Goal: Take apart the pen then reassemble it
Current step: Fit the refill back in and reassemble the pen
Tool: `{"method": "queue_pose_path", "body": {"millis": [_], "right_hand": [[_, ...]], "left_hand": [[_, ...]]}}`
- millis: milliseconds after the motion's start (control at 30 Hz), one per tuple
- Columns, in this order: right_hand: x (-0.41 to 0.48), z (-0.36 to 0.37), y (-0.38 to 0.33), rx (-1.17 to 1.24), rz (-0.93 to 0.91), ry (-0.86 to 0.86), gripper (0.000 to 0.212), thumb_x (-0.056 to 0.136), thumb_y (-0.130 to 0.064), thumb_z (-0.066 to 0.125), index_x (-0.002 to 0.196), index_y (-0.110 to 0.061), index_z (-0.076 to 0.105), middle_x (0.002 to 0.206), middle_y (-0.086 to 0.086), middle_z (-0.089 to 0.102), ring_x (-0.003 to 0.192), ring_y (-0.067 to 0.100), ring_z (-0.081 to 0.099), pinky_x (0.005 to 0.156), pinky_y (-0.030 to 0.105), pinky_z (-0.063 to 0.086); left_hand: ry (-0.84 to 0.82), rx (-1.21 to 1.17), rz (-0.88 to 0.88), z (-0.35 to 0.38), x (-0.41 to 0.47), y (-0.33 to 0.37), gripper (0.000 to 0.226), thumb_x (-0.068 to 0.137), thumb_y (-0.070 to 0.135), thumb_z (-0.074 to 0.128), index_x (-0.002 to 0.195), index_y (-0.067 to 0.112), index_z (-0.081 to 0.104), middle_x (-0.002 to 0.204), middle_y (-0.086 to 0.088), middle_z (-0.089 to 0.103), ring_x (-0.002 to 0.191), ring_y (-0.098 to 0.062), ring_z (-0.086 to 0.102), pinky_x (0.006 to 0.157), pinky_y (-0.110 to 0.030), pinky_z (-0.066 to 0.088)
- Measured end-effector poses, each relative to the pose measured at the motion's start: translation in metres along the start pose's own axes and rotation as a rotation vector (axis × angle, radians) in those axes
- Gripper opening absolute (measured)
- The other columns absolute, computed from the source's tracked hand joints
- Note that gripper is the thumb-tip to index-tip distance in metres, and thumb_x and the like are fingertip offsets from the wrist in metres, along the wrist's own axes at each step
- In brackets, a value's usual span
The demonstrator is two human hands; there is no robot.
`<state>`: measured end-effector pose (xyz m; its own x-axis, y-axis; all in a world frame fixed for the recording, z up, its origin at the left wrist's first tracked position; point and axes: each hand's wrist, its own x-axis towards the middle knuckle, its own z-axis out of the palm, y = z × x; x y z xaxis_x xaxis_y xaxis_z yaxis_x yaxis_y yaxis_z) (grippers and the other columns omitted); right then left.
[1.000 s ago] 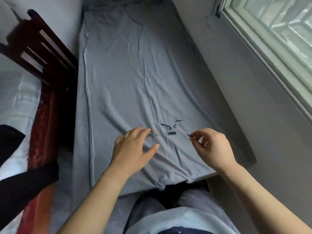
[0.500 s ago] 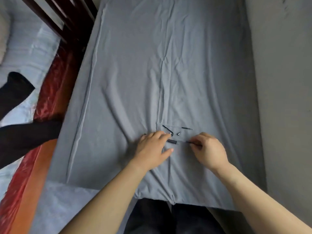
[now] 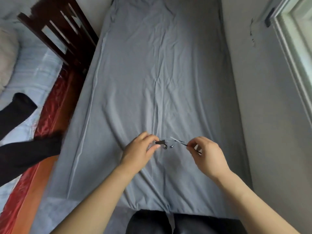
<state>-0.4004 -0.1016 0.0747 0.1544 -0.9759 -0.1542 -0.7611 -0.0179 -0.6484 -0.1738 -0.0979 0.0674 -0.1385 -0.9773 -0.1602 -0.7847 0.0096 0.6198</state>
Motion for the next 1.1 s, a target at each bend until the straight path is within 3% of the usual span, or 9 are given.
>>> {"method": "queue_pose_path", "body": {"millis": [133,333,533,667,833,1100], "right_hand": [[-0.013,-0.04,-0.049,0.04,-0.164,0.074,0.006,0.083,-0.019,0.064,0.08,-0.024,0.062,0.076,-0.013,0.058,0.066,0.008,0.054,0.061,0.006,0.037],[-0.032,-0.069,-0.089,0.027,-0.271,0.146,0.012,0.083,-0.018,0.065,0.08,-0.028,0.06,0.075,-0.016,0.058,0.067,0.005,0.055,0.065,0.005,0.039],[-0.042,-0.065,-0.096,-0.006,-0.238,0.156,0.011,0.083,-0.02,0.066,0.08,-0.03,0.061,0.072,-0.021,0.053,0.068,0.004,0.054,0.063,0.002,0.037],[-0.044,-0.062,-0.096,-0.049,-0.211,0.102,0.011,0.083,-0.019,0.065,0.081,-0.03,0.061,0.077,-0.016,0.06,0.067,0.005,0.055,0.06,0.008,0.04],[-0.043,-0.067,-0.097,-0.122,-0.199,0.043,0.007,0.086,-0.021,0.062,0.086,-0.028,0.064,0.076,-0.019,0.053,0.067,0.005,0.055,0.063,0.03,0.051],[-0.037,-0.077,-0.104,-0.22,-0.221,-0.02,0.013,0.09,-0.025,0.055,0.095,-0.027,0.066,0.091,-0.009,0.064,0.083,0.015,0.059,0.072,0.031,0.047]], "left_hand": [[0.158,-0.027,0.119,-0.051,-0.015,0.025,0.008,0.087,0.034,0.058,0.095,0.034,0.059,0.087,0.016,0.055,0.081,-0.004,0.059,0.072,-0.029,0.051],[0.284,-0.101,0.19,-0.09,-0.041,0.041,0.021,0.086,0.049,0.047,0.099,0.038,0.058,0.087,0.016,0.059,0.082,-0.004,0.059,0.067,-0.027,0.053],[0.287,-0.088,0.192,-0.094,-0.045,0.036,0.017,0.087,0.049,0.049,0.098,0.04,0.058,0.085,0.017,0.059,0.08,-0.003,0.058,0.063,-0.026,0.052],[0.23,-0.051,0.192,-0.093,-0.044,0.031,0.013,0.084,0.039,0.058,0.096,0.041,0.057,0.084,0.022,0.058,0.08,0.0,0.057,0.064,-0.025,0.053],[0.19,-0.008,0.216,-0.095,-0.042,0.029,0.011,0.082,0.042,0.059,0.093,0.041,0.057,0.083,0.022,0.057,0.078,0.002,0.057,0.061,-0.025,0.052],[0.083,-0.029,0.244,-0.091,-0.038,0.028,0.013,0.083,0.039,0.061,0.096,0.04,0.058,0.085,0.026,0.055,0.081,0.005,0.056,0.065,-0.013,0.046]]}}
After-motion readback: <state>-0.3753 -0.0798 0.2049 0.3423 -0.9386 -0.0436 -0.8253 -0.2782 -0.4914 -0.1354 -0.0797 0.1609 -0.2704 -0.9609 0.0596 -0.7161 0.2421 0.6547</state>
